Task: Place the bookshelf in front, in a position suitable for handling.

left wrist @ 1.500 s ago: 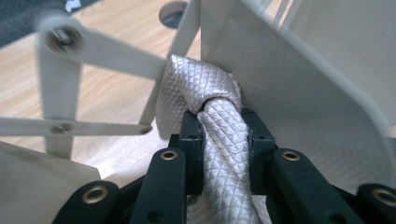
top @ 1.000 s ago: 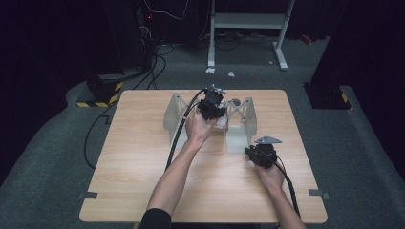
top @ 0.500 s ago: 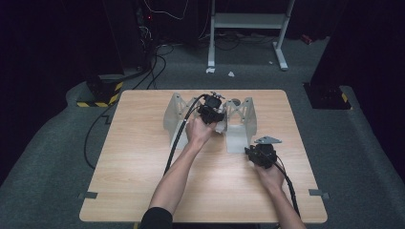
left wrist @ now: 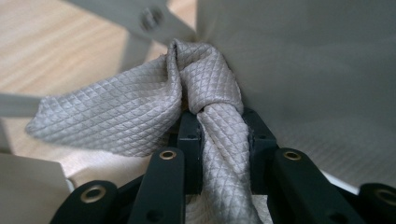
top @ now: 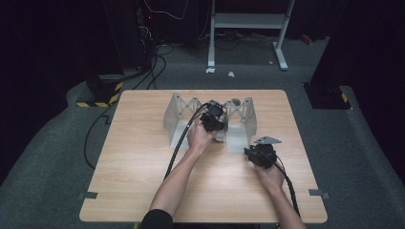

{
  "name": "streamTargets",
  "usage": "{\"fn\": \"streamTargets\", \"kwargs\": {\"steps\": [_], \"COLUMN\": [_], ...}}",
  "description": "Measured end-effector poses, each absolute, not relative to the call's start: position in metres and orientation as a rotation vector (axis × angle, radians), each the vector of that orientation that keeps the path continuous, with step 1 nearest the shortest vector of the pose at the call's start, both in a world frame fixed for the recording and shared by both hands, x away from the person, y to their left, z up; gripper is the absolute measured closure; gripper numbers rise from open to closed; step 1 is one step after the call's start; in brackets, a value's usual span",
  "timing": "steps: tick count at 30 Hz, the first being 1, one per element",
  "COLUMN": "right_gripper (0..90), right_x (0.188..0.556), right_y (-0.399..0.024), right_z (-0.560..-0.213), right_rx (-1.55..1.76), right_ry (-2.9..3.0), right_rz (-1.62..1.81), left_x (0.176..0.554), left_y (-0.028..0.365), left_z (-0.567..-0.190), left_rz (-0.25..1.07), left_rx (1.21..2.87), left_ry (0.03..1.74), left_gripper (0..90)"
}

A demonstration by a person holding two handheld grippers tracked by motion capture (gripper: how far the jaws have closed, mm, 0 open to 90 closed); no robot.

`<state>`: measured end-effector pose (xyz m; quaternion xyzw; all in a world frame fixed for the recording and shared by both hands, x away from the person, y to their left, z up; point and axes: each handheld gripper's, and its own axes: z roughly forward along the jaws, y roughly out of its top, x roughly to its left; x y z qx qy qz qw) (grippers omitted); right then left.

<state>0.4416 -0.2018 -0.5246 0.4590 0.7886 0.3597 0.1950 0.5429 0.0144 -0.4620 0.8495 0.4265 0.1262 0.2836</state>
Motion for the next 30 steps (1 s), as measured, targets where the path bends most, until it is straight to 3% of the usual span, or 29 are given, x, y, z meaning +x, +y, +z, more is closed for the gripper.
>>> {"fn": "streamTargets", "kwargs": {"steps": [11, 30], "right_gripper": [65.8, 62.6], "right_x": [0.441, 0.441], "right_y": [-0.201, -0.2], "right_z": [-0.525, -0.525], "right_rx": [1.28, 1.266], "right_ry": [2.216, 2.223], "right_rz": [1.007, 1.004], "left_x": [0.536, 0.515], "left_y": [0.014, 0.023], "left_z": [-0.471, -0.414], "left_rz": [0.32, 0.382], "left_rx": [2.292, 2.209], "left_ry": [1.124, 1.022], "left_gripper": [73.0, 72.8]}}
